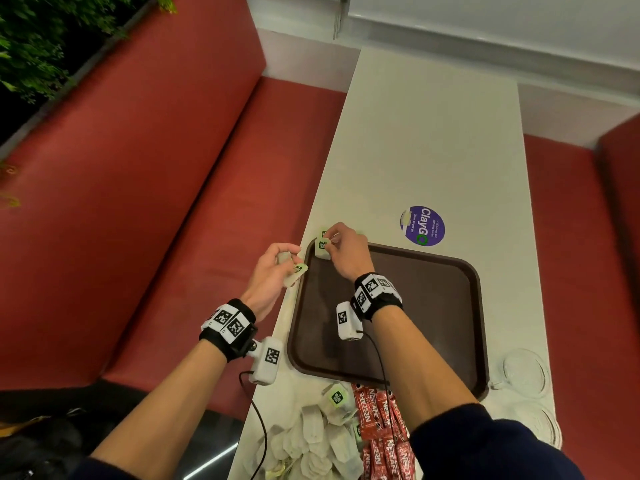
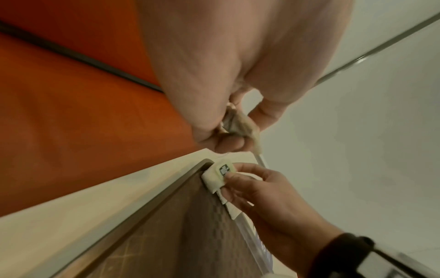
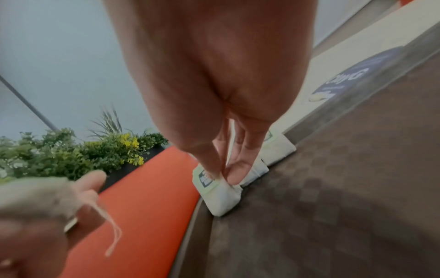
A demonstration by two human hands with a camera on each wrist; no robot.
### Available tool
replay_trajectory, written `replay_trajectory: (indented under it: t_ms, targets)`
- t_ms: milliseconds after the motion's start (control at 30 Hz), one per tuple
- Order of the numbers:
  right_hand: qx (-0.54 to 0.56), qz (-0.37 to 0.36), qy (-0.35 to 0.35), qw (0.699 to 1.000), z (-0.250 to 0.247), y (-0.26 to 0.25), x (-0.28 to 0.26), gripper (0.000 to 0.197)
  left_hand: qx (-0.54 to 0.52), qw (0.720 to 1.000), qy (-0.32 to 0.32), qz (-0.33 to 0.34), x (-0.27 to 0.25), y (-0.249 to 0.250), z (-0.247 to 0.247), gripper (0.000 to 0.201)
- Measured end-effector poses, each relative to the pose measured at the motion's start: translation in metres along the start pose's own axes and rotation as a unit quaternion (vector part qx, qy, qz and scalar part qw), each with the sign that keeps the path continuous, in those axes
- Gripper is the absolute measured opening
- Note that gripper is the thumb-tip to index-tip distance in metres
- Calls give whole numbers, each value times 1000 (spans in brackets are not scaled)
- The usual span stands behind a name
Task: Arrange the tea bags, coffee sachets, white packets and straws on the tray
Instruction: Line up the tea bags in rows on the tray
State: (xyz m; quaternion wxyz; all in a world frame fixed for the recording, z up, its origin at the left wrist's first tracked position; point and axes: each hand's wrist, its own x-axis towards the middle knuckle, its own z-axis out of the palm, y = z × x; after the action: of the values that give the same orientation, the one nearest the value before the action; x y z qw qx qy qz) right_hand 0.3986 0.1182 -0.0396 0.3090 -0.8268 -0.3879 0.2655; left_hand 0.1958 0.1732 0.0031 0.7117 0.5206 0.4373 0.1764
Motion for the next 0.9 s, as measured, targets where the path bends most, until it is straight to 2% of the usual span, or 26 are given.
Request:
replay_trajectory:
  t_ms: [167, 400, 467, 500, 567, 633, 700, 800, 900]
  targets:
    - [-15, 10, 29, 999, 18, 3, 5, 16, 9, 998, 4, 60, -2, 0, -5, 49]
    - [-31, -31, 85, 995, 14, -4, -6, 22, 0, 997, 14, 80, -6, 0, -5, 48]
    - [12, -34, 117, 992, 9, -11, -14, 14, 15, 996, 29, 87, -5, 0, -4, 46]
    - [56, -19, 121, 991, 4, -18, -21, 16, 20, 995, 37, 90, -4, 0, -3, 45]
    - [155, 31, 84, 984, -4, -29, -37, 36, 29, 994, 52, 96, -4, 1, 0, 42]
    - [224, 61, 18, 972, -10, -35, -56, 41, 46, 991, 60, 107, -3, 0, 3, 40]
    - [242, 54, -18, 969, -8, -31, -69, 29, 81, 988, 54, 118, -3, -2, 6, 37]
    - [251, 32, -33, 967, -5, -19, -77, 16, 122, 985, 40, 119, -4, -4, 10, 27]
    - [247, 31, -23, 968, -12, -8, -79, 14, 59, 994, 31, 89, -5, -5, 14, 18]
